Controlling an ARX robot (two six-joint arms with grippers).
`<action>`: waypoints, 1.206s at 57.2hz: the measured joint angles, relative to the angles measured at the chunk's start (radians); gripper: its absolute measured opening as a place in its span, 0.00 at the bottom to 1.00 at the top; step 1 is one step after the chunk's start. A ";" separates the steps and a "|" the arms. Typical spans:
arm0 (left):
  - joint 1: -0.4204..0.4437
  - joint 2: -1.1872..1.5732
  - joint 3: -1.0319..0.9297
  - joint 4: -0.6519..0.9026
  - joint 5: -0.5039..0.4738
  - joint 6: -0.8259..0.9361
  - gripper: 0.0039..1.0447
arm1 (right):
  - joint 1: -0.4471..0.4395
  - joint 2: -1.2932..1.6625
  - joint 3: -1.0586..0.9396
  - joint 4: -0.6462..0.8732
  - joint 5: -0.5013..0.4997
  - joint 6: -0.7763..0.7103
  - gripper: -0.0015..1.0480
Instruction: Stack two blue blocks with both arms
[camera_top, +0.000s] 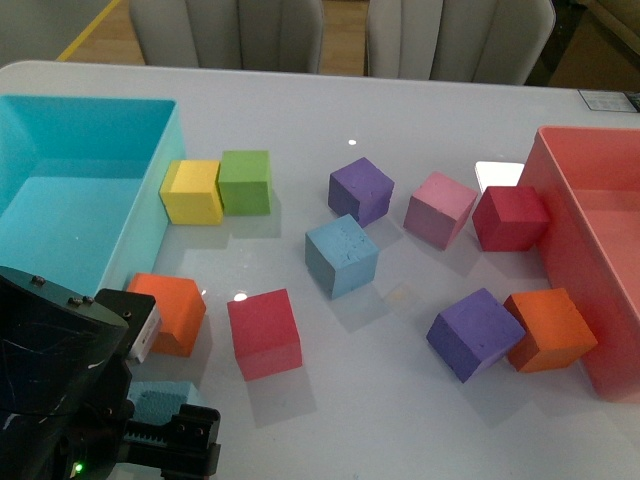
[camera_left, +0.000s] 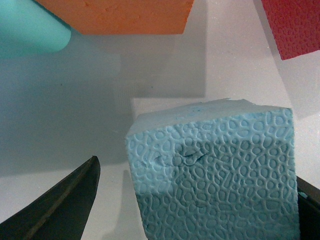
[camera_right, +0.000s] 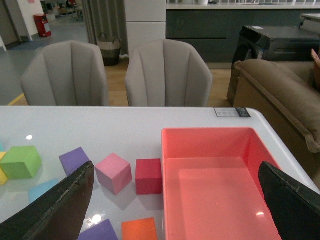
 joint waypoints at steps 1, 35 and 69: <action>0.000 0.000 0.000 0.000 -0.002 0.000 0.92 | 0.000 0.000 0.000 0.000 0.000 0.000 0.91; -0.135 -0.565 -0.005 -0.432 -0.097 0.120 0.38 | 0.000 0.000 0.000 0.000 0.000 0.000 0.91; -0.155 -0.257 0.448 -0.465 -0.016 0.364 0.38 | 0.000 0.000 0.000 0.000 0.000 0.000 0.91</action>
